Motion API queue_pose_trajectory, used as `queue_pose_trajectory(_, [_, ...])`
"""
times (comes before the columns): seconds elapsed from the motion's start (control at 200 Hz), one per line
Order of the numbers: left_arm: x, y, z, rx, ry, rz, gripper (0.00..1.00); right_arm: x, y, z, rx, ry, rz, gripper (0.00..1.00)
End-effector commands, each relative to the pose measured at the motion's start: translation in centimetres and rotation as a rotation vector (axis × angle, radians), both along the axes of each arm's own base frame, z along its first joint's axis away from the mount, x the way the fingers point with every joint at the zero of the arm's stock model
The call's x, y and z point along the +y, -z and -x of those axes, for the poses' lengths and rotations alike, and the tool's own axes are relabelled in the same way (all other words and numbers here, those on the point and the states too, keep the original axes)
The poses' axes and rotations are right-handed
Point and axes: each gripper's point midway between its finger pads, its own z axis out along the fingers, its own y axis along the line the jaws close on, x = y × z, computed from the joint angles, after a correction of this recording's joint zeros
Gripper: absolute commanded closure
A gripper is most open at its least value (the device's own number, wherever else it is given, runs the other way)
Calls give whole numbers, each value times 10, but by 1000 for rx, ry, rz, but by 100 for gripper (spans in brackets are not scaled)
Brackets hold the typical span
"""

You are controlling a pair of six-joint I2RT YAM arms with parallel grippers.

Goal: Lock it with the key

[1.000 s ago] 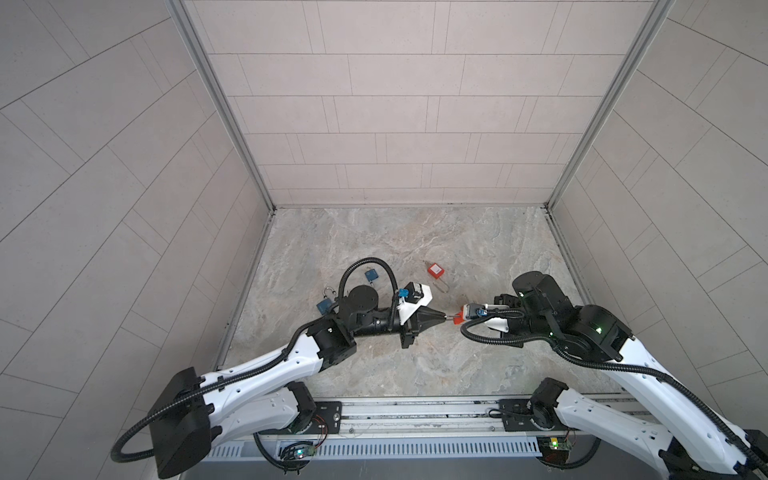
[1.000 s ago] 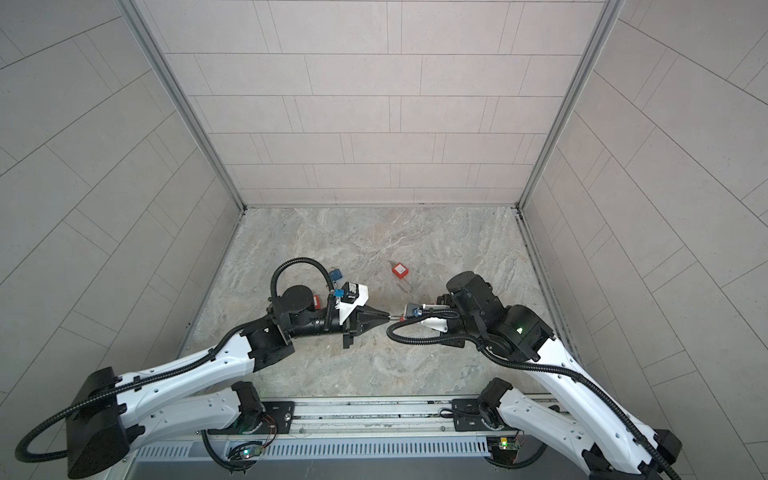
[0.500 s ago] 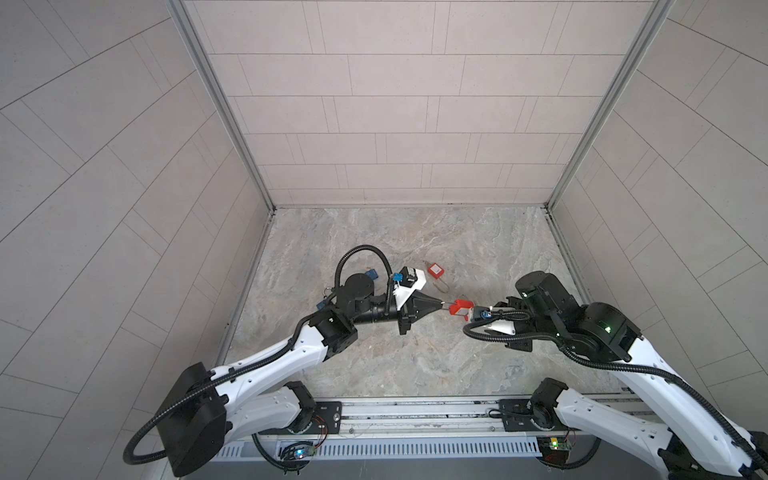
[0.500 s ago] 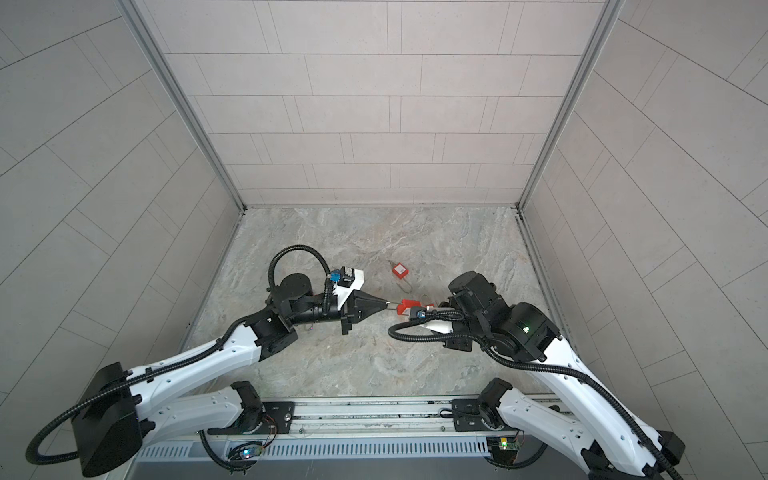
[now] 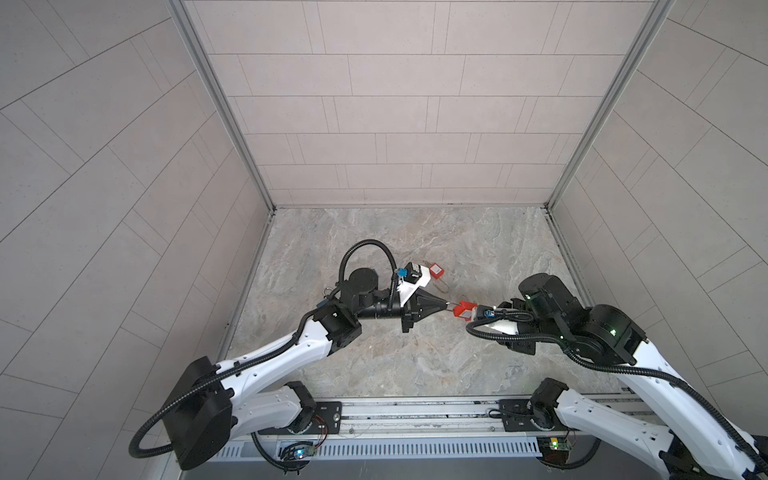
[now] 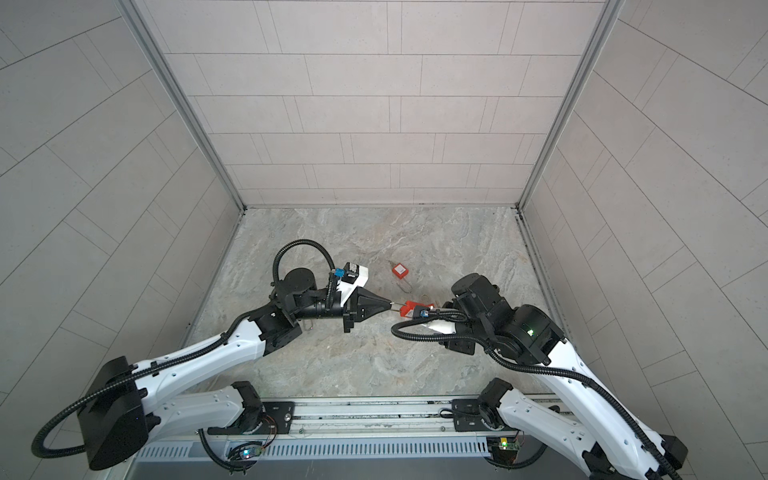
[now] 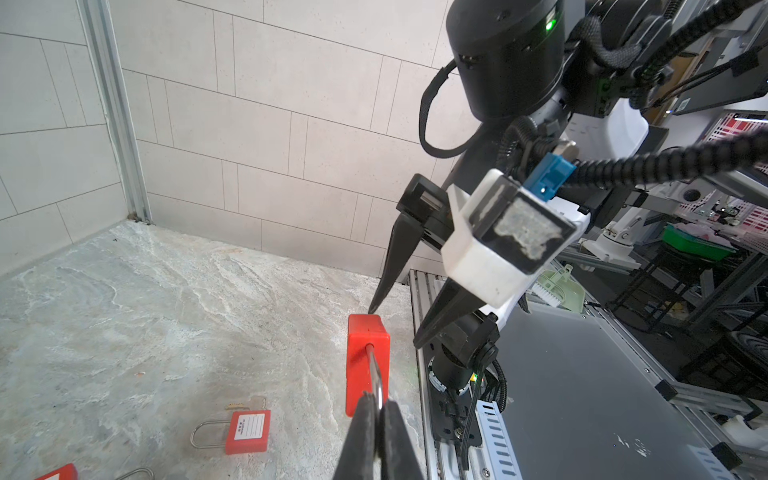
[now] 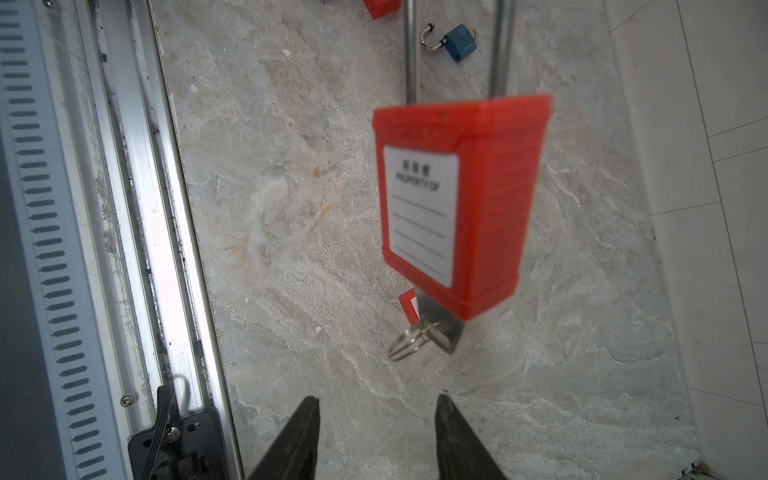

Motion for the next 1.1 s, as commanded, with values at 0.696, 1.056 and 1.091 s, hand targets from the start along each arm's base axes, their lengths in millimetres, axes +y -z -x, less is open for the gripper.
queue_pose_trajectory(0.696, [-10,-27,27,-100,81,13,100,49,-19,10,157,-159,-162,74])
queue_pose_trajectory(1.056, [-11,-17,33,-120,95,-45,100,49,-23,12,162,-165,-165,91])
queue_pose_trajectory(1.091, [-11,-16,33,-120,93,-48,100,49,-23,12,164,-164,-165,92])
